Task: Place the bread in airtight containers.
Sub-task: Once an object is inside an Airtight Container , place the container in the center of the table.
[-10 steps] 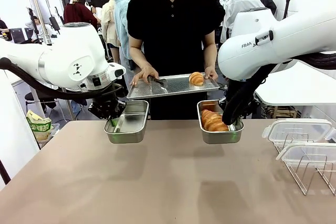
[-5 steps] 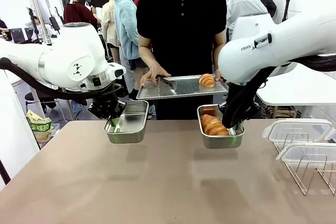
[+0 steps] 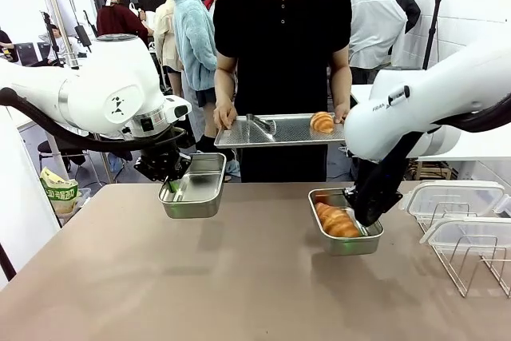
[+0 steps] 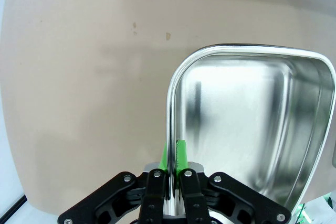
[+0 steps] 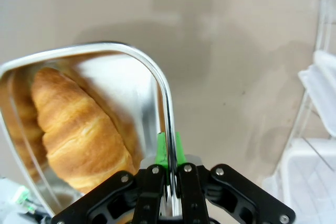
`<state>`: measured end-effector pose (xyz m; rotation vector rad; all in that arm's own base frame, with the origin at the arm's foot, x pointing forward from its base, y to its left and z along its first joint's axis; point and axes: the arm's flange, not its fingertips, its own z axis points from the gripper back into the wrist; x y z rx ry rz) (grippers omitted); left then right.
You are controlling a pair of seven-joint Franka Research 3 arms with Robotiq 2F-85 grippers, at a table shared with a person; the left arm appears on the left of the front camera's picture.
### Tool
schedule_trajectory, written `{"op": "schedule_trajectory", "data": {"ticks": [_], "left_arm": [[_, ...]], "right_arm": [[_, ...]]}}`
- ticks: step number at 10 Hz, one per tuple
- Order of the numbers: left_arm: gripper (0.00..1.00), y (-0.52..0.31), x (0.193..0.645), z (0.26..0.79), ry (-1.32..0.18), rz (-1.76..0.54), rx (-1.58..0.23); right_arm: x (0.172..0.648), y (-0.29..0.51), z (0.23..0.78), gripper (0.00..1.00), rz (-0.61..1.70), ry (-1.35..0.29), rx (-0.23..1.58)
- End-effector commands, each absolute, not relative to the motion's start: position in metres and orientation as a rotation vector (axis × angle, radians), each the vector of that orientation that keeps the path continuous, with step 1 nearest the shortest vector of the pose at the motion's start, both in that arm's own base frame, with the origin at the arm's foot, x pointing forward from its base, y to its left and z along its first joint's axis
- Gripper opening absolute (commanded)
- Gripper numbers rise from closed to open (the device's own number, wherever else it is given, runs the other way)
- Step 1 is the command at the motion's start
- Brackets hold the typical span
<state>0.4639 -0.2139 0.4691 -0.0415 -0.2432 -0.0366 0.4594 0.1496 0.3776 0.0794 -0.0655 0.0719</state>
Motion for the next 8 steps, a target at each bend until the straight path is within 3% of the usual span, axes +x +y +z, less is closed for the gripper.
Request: {"op": "schedule_trajectory", "data": {"ticks": [1,8], "left_arm": [[0.00,-0.213,0.463,0.472,-0.250,-0.032,-0.043],[0.00,-0.213,0.463,0.472,-0.250,-0.032,-0.043]], "right_arm": [[0.459,0.148,0.369,0.00,0.080,-0.116,0.112],[0.466,0.144,0.332,0.00,-0.005,-0.153,0.074]]}}
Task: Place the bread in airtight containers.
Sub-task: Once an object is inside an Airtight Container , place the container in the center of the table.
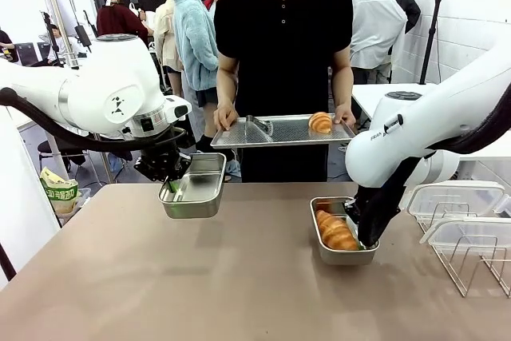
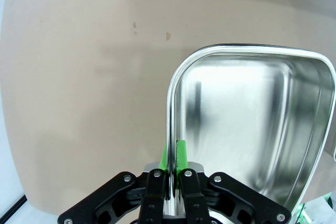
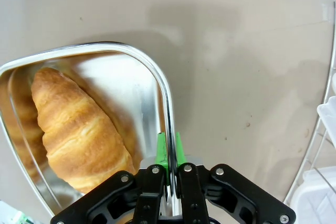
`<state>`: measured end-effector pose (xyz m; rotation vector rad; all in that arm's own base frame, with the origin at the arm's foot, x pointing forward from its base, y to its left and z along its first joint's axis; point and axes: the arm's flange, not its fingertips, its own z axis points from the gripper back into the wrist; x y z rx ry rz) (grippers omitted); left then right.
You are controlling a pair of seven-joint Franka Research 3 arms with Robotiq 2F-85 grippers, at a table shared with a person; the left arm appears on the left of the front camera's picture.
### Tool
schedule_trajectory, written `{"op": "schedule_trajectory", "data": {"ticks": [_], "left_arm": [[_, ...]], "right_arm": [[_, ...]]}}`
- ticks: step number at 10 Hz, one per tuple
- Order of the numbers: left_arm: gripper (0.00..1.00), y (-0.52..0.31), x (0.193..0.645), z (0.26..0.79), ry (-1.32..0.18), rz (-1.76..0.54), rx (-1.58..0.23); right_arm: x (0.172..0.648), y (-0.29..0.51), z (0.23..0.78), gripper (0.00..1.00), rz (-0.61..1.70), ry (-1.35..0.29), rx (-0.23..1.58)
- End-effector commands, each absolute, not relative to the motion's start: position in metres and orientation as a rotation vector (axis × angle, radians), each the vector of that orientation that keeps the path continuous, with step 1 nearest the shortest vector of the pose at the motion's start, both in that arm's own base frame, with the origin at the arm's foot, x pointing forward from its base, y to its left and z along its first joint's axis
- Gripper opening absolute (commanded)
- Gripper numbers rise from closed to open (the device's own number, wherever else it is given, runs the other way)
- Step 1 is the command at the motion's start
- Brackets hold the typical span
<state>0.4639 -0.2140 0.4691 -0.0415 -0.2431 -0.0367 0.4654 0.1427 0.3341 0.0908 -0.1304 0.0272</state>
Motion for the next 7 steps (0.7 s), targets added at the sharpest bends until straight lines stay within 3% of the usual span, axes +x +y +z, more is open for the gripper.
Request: {"op": "schedule_trajectory", "data": {"ticks": [1,4,5,7], "left_arm": [[0.00,-0.213,0.463,0.472,-0.250,-0.032,-0.043],[0.00,-0.213,0.463,0.472,-0.250,-0.032,-0.043],[0.00,-0.213,0.463,0.472,-0.250,-0.032,-0.043],[0.00,-0.213,0.463,0.472,-0.250,-0.032,-0.043]], "right_arm": [[0.468,0.144,0.328,0.00,-0.008,-0.144,0.070],[0.469,0.144,0.322,0.00,-0.019,-0.145,0.047],[0.471,0.143,0.320,0.06,-0.011,-0.131,0.048],[0.475,0.144,0.316,0.45,0.003,-0.123,0.036]]}}
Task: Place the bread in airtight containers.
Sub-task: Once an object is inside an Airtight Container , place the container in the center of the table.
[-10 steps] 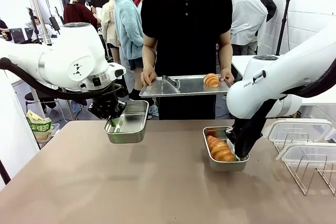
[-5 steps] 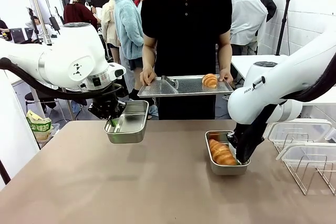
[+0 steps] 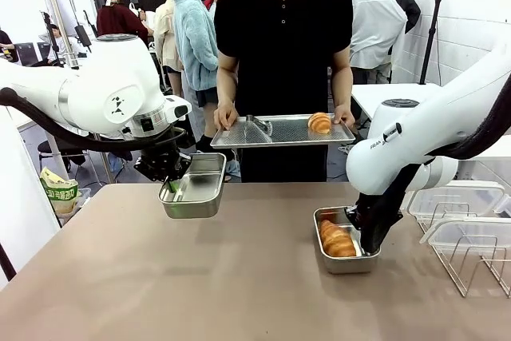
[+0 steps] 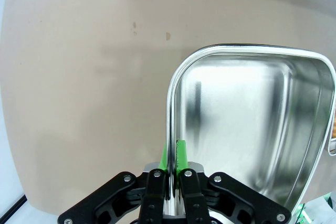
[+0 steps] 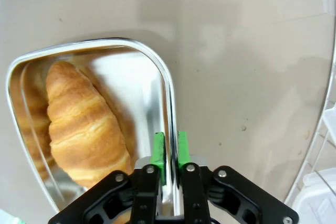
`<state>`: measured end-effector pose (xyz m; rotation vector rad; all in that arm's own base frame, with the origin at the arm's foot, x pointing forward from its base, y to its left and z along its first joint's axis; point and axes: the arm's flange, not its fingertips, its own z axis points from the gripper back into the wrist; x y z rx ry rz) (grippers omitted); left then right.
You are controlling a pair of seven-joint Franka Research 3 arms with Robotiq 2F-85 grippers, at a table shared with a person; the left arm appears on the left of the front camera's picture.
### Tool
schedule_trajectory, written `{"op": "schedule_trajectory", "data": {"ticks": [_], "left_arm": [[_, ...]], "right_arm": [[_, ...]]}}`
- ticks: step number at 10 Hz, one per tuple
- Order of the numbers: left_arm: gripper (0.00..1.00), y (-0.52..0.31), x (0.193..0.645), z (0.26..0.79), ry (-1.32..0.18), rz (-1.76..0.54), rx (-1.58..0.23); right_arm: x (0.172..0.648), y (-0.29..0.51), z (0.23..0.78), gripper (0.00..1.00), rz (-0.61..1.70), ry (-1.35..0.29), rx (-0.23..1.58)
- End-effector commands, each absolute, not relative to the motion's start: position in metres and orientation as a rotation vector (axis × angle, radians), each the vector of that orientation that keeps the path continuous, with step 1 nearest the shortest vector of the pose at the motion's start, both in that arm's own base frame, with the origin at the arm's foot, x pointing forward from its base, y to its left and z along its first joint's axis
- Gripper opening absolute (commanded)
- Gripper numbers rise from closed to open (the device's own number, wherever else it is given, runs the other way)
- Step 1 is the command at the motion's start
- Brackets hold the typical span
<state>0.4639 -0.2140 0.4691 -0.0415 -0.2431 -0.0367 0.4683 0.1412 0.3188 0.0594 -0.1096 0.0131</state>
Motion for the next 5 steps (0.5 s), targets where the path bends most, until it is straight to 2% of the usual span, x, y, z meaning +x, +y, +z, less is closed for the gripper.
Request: {"op": "schedule_trajectory", "data": {"ticks": [1,3,5], "left_arm": [[0.00,-0.213,0.463,0.472,-0.250,-0.032,-0.043],[0.00,-0.213,0.463,0.472,-0.250,-0.032,-0.043],[0.00,-0.213,0.463,0.472,-0.250,-0.032,-0.043]], "right_arm": [[0.475,0.145,0.315,0.64,0.002,-0.120,0.033],[0.473,0.145,0.321,1.00,0.000,-0.131,0.030],[0.470,0.148,0.333,1.00,-0.003,-0.140,0.021]]}}
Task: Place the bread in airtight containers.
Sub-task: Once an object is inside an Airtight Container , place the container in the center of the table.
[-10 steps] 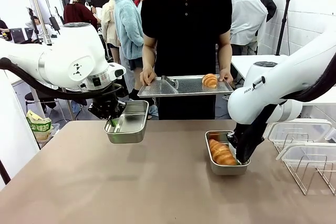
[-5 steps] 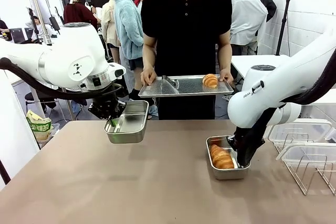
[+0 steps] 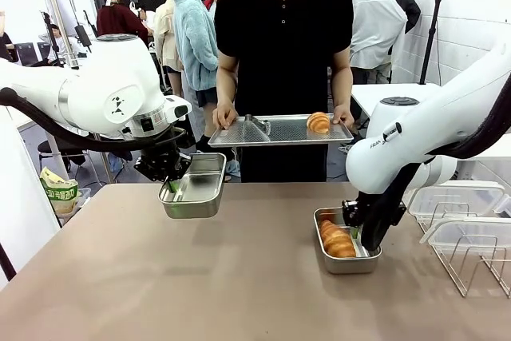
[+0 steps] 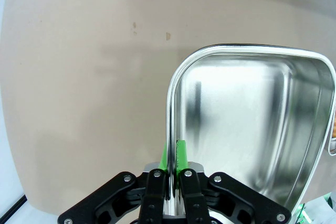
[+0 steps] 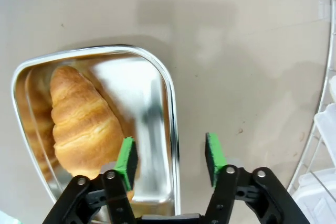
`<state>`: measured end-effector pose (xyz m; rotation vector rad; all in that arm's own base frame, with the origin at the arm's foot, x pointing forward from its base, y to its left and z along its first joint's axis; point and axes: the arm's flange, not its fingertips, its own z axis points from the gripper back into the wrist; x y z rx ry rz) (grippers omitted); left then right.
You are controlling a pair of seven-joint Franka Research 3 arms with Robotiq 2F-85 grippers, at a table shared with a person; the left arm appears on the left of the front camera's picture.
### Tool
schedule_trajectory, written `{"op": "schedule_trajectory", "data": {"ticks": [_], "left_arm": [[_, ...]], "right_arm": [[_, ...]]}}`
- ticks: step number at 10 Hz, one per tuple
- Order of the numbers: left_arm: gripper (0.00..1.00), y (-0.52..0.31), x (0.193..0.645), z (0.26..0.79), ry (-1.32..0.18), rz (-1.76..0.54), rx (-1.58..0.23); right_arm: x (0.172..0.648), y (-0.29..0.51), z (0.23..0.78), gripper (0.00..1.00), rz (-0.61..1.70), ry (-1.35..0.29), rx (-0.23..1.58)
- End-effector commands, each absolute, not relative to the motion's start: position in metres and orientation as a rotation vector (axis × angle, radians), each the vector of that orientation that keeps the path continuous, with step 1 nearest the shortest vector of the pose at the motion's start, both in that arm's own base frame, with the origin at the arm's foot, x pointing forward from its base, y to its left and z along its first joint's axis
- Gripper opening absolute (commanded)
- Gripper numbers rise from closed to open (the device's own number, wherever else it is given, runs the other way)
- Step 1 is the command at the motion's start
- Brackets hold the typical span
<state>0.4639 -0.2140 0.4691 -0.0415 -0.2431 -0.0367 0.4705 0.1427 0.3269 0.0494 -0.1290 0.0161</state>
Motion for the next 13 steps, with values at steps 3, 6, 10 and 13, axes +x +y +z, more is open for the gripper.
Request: {"op": "schedule_trajectory", "data": {"ticks": [3,6,10,13], "left_arm": [[0.00,-0.213,0.463,0.472,-0.250,-0.032,-0.043],[0.00,-0.213,0.463,0.472,-0.250,-0.032,-0.043],[0.00,-0.213,0.463,0.472,-0.250,-0.032,-0.043],[0.00,-0.213,0.463,0.472,-0.250,-0.032,-0.043]], "right_arm": [[0.468,0.151,0.343,1.00,-0.008,-0.137,0.012],[0.469,0.150,0.338,1.00,-0.021,-0.106,0.018],[0.465,0.146,0.339,1.00,0.001,-0.120,0.038],[0.465,0.146,0.339,1.00,0.001,-0.120,0.038]]}}
